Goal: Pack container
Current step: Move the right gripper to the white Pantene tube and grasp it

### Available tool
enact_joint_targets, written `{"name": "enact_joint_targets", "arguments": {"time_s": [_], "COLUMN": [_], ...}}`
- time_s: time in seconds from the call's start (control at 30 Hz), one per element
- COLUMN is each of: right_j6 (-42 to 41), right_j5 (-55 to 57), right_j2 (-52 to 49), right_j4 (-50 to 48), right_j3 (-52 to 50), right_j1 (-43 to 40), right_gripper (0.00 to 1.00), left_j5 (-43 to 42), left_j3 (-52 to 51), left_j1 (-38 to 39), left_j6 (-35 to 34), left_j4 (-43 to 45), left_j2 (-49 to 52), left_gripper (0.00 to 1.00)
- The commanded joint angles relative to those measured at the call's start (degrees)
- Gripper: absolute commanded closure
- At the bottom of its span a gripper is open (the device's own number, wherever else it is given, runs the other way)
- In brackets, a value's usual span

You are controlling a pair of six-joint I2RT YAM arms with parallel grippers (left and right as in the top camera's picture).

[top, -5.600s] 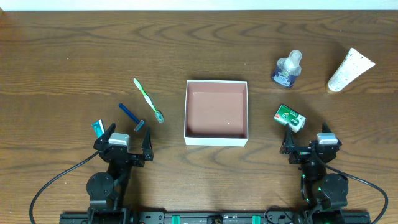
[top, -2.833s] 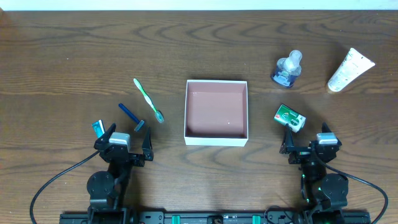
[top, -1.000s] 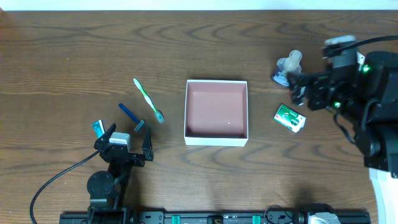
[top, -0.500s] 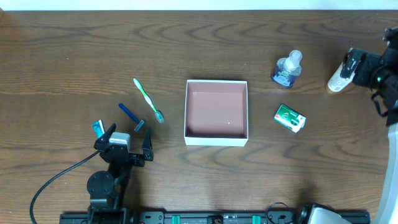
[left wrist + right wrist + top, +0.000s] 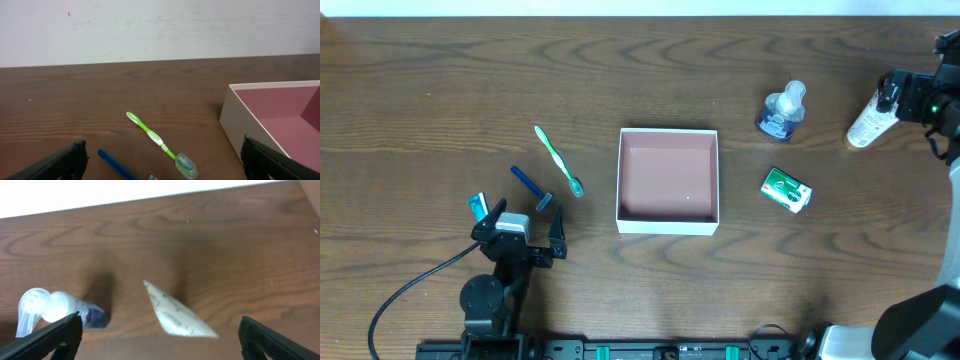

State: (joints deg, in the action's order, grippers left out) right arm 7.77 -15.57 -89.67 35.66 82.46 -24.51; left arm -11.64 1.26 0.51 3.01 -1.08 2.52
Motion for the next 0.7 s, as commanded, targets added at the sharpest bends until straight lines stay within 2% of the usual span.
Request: {"name": "enact_joint_targets", "arguments": {"time_s": [0.0,0.27,0.4,0.6,0.67], "right_j6": [3.28,4.92,5.2,6.05,6.05], "right_j5": [-6.84,-10.58,-12.57,-12.52,-12.46], "right_j2": [-0.85,-5.16,-7.13,-8.07,-8.07], "right_j4": [-1.14,-2.36,-2.47,-2.69,-2.73], "right_j3": [1.01,1.01,1.01,1.01,1.01], "right_j1": [-2.45,-4.46,-4.79,-4.79,-4.79], "right_gripper": [0.01,0.01,0.06,0.27,0.39], "left_j5": [-0.59,-0.59,-0.59,-0.59,-0.59], "left_j3": [-1.03,-1.03,-1.03,-1.03,-1.03], "left_j1": [-0.24,-0.24,-0.24,-0.24,-0.24], "left_j6": [0.31,0.31,0.31,0.31,0.31], "left_j4": [-1.88,-1.88,-1.88,-1.88,-1.88], "left_j2": [0.02,0.02,0.02,0.02,0.02], "left_gripper": [0.02,0.02,0.02,0.02,0.02]}}
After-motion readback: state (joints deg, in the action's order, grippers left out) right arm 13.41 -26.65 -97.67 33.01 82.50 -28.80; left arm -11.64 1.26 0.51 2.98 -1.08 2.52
